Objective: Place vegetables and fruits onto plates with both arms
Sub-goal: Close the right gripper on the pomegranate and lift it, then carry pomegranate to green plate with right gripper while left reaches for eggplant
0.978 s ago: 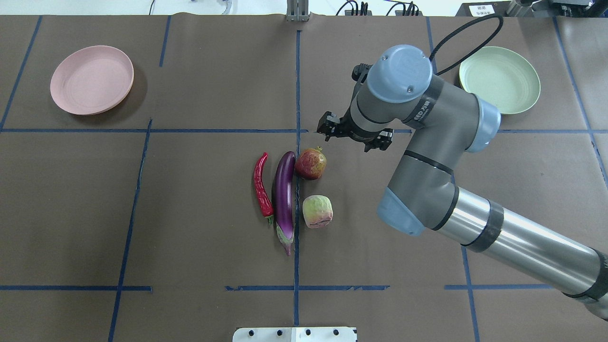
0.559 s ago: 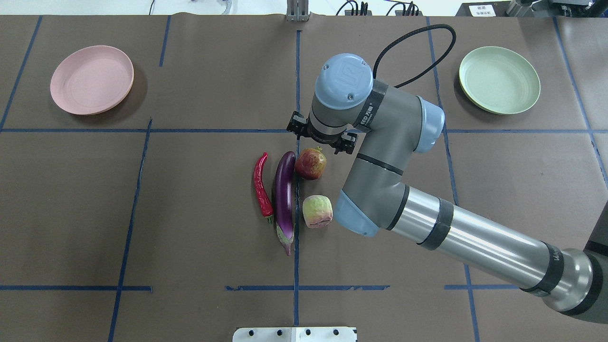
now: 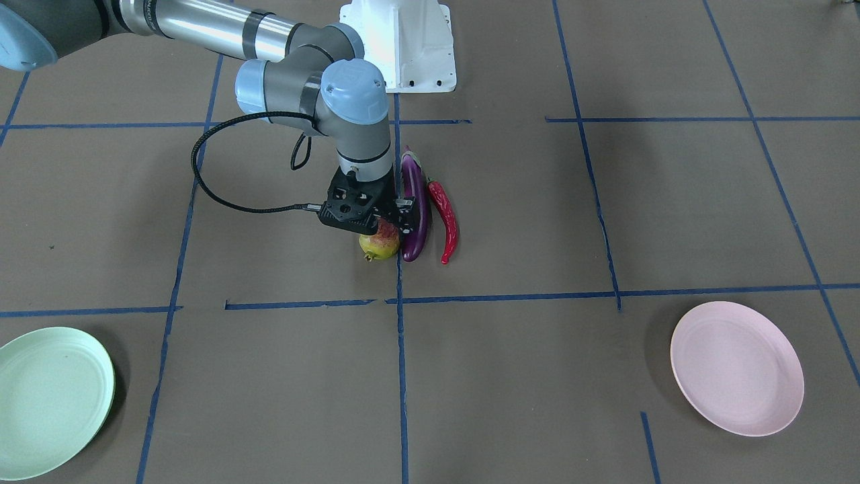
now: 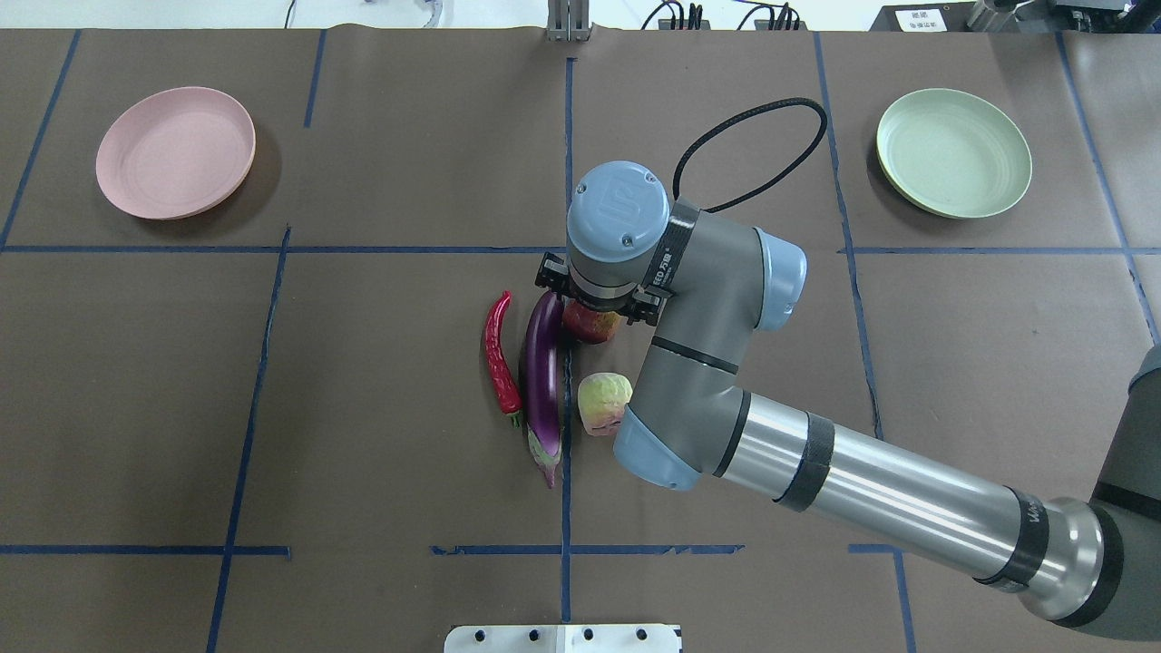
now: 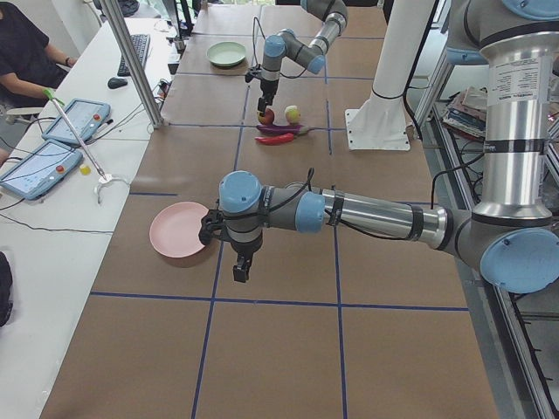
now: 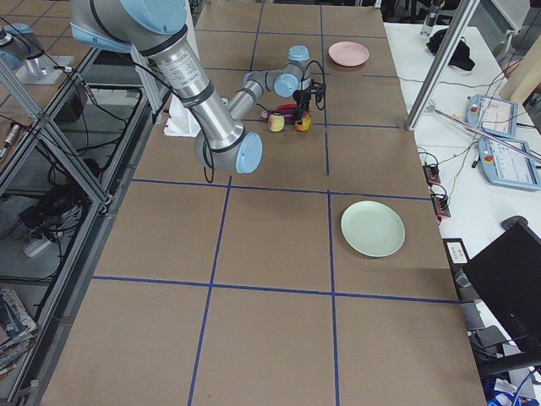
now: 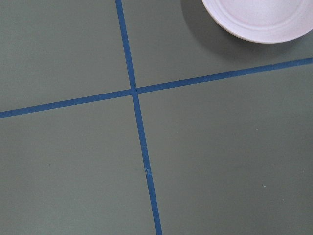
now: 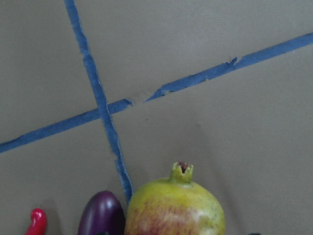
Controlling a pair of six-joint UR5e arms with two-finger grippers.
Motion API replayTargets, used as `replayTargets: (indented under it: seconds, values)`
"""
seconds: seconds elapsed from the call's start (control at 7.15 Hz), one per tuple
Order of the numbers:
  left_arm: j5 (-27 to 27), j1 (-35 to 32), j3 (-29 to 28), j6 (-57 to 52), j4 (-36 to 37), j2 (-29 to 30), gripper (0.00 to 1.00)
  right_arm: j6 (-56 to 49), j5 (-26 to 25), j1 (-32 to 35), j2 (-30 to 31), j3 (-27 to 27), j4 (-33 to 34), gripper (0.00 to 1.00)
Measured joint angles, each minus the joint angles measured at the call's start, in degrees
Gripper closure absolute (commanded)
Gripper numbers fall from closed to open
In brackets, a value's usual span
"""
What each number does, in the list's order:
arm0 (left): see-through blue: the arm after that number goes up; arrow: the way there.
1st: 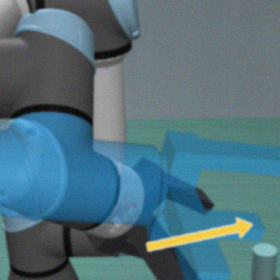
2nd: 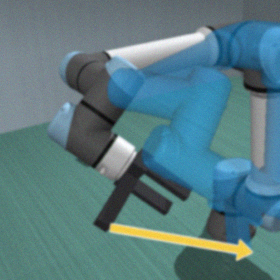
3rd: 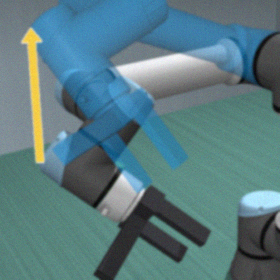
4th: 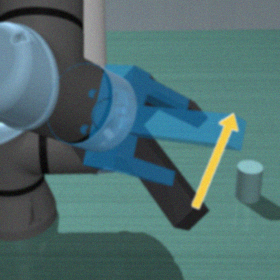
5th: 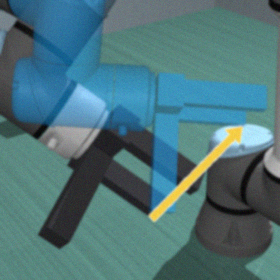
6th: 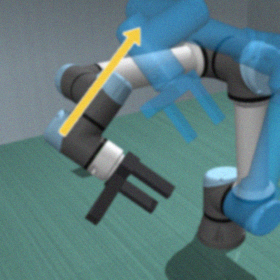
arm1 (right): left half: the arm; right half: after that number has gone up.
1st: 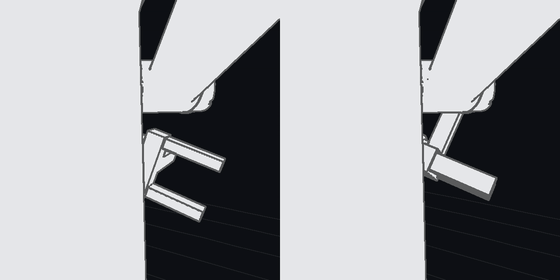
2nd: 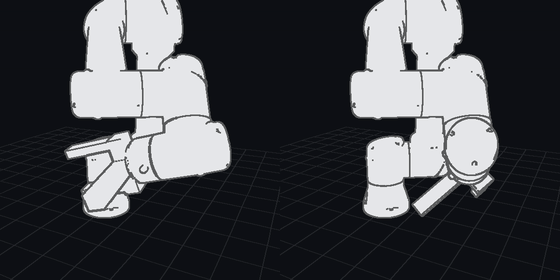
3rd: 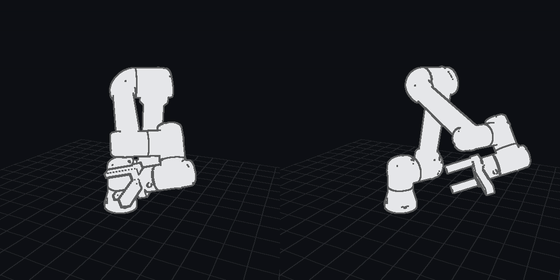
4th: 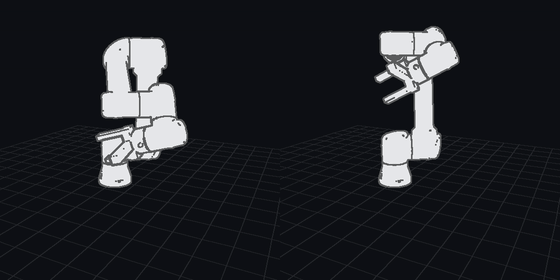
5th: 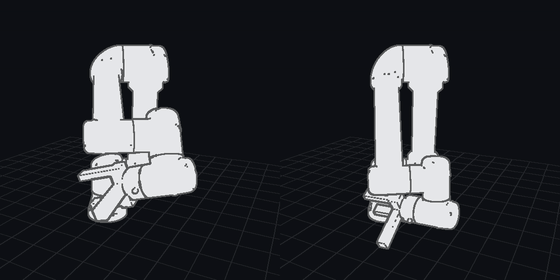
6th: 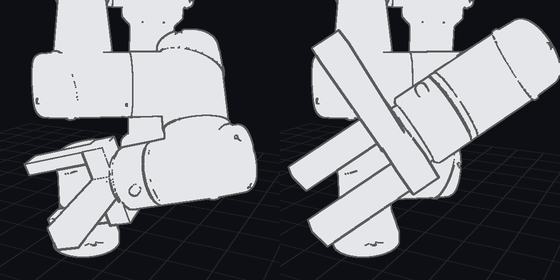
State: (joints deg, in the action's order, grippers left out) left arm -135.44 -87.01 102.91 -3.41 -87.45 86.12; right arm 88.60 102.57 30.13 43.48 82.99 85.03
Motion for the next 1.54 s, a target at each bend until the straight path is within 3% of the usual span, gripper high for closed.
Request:
replayTargets:
  seconds: [0.42,0.7,0.84,0.98,1.26,1.4,1.54]
  values:
    - [0.0,0.0,0.48,0.12,0.0,-0.04,0.0,-0.02,-1.67,-0.89,-0.62,-2.12,-0.09,0.02]
    - [0.0,0.0,0.58,0.17,0.0,-0.06,0.0,0.03,-3.86,-2.2,-0.52,-2.38,-0.11,0.88]
    - [-0.33,0.0,0.57,0.21,0.0,-0.07,0.0,-0.05,-4.42,-2.44,-0.41,-2.14,-0.05,1.0]
    - [-1.58,0.0,0.46,0.25,0.02,-0.06,0.0,-0.34,-4.43,-1.83,0.5,-0.76,0.14,1.0]
    - [-6.58,0.67,0.51,3.01,-0.5,0.25,0.0,-4.28,-2.86,2.9,9.35,10.11,0.55,0.99]
    - [-8.67,3.06,0.55,6.09,-2.94,0.67,0.0,-10.05,-1.42,6.73,14.03,14.1,0.54,0.99]
    - [-9.66,6.66,0.62,10.15,-6.65,1.27,0.0,-17.07,-0.11,11.14,16.97,14.77,0.43,0.99]
